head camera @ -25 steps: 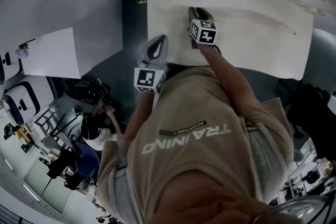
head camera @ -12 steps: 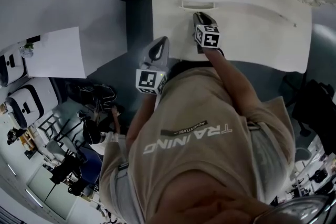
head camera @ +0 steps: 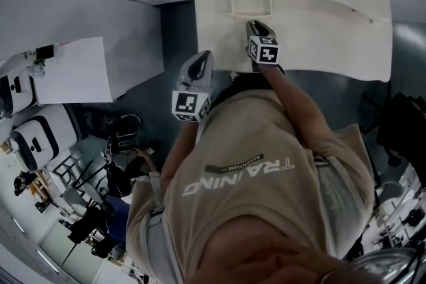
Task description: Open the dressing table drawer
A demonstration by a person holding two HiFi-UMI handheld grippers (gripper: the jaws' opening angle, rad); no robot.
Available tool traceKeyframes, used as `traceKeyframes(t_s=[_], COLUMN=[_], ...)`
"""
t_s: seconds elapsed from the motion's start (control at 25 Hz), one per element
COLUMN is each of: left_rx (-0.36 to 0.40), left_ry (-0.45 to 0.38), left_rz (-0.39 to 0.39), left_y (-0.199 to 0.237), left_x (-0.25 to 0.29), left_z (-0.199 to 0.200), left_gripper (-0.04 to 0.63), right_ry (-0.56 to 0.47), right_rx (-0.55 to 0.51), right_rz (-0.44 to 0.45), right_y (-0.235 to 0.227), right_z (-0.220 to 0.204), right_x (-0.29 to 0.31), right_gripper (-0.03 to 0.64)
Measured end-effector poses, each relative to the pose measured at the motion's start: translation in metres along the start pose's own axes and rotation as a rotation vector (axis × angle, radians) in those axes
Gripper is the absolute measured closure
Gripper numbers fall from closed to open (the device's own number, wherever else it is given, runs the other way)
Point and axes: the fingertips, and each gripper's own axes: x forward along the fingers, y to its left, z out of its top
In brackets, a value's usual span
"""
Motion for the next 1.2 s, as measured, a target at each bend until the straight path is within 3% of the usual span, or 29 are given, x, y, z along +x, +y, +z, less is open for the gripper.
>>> traceKeyframes(t_s=[0.44,0.84,0.96,1.12,1.2], left_rx=[0.010,0.016,0.041,0.090,0.109], left_ry=[-0.028,-0.102,-0.119,-0.148,-0.171], left_rz=[-0.027,-0.096,-0.116,-0.124,-0.122], left_y=[-0.009,-0.029,-0.038,-0.057,-0.068], left_x=[-0.029,-0.044,-0.045,-0.050,-0.054], left_z=[-0.003,0.001,0.000,0.017,0.034], left_gripper=[0.597,0.597,0.597,0.597,0.597], right_ry=[-0.001,-0.084,-0.121,-0.153,-0.178], right_rx=[-0.118,-0.179,-0.242,-0.358,-0.408], right_rz=[0.060,0.138,0.159,0.218,0.244], right_y=[0.006,0.024,0.031,0.044,0.049], right_z=[-0.006,0.003,0.009,0.016,0.023], right_x=[-0.020,-0.117,-0.155,-0.210,-0.235], right_gripper=[0.474,0.477,0.497,0.609,0.612])
